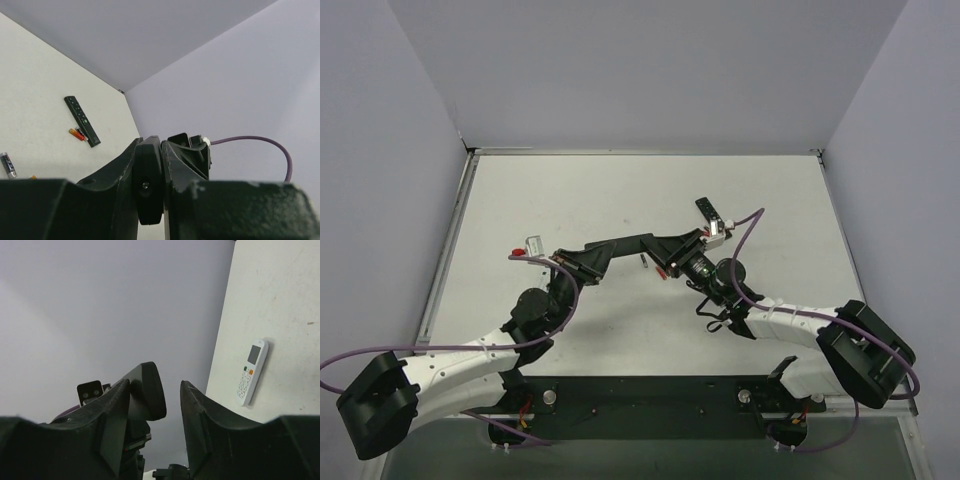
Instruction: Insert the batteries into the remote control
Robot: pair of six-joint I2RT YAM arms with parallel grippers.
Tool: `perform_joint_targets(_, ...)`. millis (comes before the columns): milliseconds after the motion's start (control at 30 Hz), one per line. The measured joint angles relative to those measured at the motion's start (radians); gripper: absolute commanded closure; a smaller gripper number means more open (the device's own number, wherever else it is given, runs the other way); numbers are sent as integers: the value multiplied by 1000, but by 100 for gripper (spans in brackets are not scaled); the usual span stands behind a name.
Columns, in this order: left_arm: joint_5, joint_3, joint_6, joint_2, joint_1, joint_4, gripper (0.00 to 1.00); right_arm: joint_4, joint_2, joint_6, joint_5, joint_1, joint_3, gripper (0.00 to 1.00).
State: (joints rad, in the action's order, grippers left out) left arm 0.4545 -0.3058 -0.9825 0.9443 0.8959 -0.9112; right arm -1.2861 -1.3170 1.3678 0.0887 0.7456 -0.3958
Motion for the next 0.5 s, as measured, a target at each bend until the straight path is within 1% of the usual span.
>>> perform_joint_targets(33, 11, 6, 2, -5, -1, -5, 100, 2, -3, 0, 5, 2, 6, 47)
perform_joint_targets(100, 32, 14, 5, -29, -4, 0, 100, 6, -4, -5, 14, 3, 20, 39)
perform_joint_targets(133, 39, 16, 5, -42, -6, 6, 100, 8, -3, -13, 22, 3, 26, 32)
perform_joint_targets(200, 50, 16, -3, -81, -13, 42, 100, 13, -1, -37, 51, -2, 29, 27)
perform_joint_targets(267, 56, 13, -18, -128, -27, 101, 100, 36, 14, -76, 93, -15, 29, 26)
perform_joint_targets(300, 57, 10, -27, -147, -35, 131, 100, 64, 29, -122, 130, -29, 27, 26)
perform_joint_targets(367, 42, -13, -50, -191, -69, 251, 100, 149, 74, -230, 198, -55, 17, 25)
perform_joint_targets(400, 28, -28, -58, -207, -89, 307, 100, 204, 103, -298, 233, -63, 6, 25)
perform_joint_targets(467, -26, -71, -75, -229, -140, 439, 100, 375, 179, -509, 290, -66, -40, 24)
perform_joint_targets(500, -47, -86, -79, -232, -161, 476, 100, 435, 208, -589, 303, -58, -63, 23)
